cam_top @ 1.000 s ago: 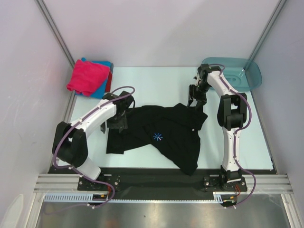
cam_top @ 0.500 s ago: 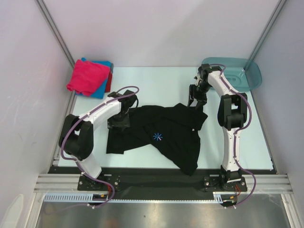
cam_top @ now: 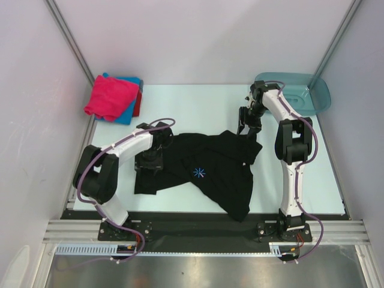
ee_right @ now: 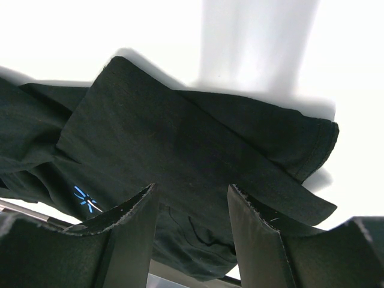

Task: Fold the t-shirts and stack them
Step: Flatten the tshirt out

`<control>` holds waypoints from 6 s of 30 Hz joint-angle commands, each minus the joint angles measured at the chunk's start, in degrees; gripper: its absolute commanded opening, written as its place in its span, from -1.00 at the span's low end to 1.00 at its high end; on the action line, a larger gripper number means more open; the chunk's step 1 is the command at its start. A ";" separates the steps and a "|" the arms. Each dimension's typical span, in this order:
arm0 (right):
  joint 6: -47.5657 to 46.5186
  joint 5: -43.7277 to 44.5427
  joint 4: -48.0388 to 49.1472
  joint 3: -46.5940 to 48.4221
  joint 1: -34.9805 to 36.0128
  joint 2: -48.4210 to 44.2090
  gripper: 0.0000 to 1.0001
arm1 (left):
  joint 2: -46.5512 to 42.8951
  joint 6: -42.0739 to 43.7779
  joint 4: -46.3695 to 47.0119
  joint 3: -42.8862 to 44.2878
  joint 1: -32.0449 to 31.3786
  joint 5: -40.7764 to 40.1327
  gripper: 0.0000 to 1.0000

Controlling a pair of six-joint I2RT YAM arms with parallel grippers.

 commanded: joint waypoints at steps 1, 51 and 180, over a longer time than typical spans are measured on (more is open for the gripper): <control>-0.35 -0.68 -0.73 1.33 -0.18 -2.77 0.10 | -0.87 0.95 1.37 0.72 -0.15 0.13 0.33; -4.92 -6.92 1.38 3.89 -0.10 6.99 0.11 | -0.25 1.65 0.15 8.72 -0.06 -4.09 -0.99; -4.57 24.87 8.61 17.74 -4.67 -55.76 -1.00 | -36.89 13.08 -13.48 49.94 0.03 11.53 -0.99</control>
